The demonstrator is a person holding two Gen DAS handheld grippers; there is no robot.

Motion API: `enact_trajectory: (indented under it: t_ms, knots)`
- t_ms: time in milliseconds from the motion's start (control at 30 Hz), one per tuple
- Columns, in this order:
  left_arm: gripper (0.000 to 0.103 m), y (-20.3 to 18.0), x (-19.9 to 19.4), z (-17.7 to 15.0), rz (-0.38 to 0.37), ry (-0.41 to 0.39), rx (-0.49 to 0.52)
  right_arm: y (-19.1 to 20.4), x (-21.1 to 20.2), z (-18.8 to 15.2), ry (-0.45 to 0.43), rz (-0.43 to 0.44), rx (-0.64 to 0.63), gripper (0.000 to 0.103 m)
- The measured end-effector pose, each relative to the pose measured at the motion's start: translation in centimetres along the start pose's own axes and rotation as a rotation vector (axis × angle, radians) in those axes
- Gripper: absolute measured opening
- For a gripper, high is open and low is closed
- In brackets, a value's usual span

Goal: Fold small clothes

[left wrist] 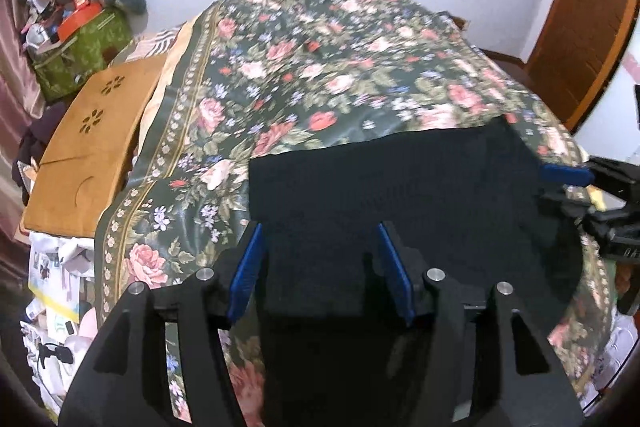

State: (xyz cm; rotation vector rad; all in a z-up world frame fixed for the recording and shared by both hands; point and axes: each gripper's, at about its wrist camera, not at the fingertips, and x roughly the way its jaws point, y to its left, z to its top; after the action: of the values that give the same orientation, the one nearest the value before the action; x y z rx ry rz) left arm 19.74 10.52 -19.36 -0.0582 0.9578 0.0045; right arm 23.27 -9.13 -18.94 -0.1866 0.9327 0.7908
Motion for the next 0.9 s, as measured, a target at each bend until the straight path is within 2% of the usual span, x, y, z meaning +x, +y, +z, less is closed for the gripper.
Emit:
enact_trajectory:
  t_ms: [133, 267, 333, 367, 600, 733, 900]
  knots:
    - [0.057, -1.6, -0.5, -0.7, -0.038, 0.006, 0.021, 2.1, 0.7, -0.5, 0.028, 0.07, -0.015, 0.045]
    - [0.057, -2.5, 0.8, -2.5, -0.013, 0.063, 0.068, 2.8, 2.4, -2.2, 0.091, 0.07, -0.036, 0.045]
    - [0.059, -1.9, 1.3, -3.4, -0.002, 0.088, 0.062, 2.3, 2.1, -2.8, 0.084, 0.076, -0.02, 0.047]
    - [0.063, -1.3, 1.3, -3.8, -0.009, 0.09, 0.047, 1.9, 1.8, -3.1, 0.078, 0.077, -0.005, 0.048]
    - [0.063, 2.4, -0.1, -5.4, 0.066, 0.103, -0.017, -0.9, -0.3, -4.7, 0.089, -0.011, 0.055, 0.05]
    - [0.063, 4.3, -2.3, -5.5, 0.112, 0.058, -0.077, -1.6, -2.2, -5.0, 0.064, -0.048, 0.084, 0.05]
    - [0.063, 4.2, -7.1, -4.1, 0.11, -0.07, -0.119, -0.6, -6.2, -3.8, -0.063, -0.072, 0.088, 0.05]
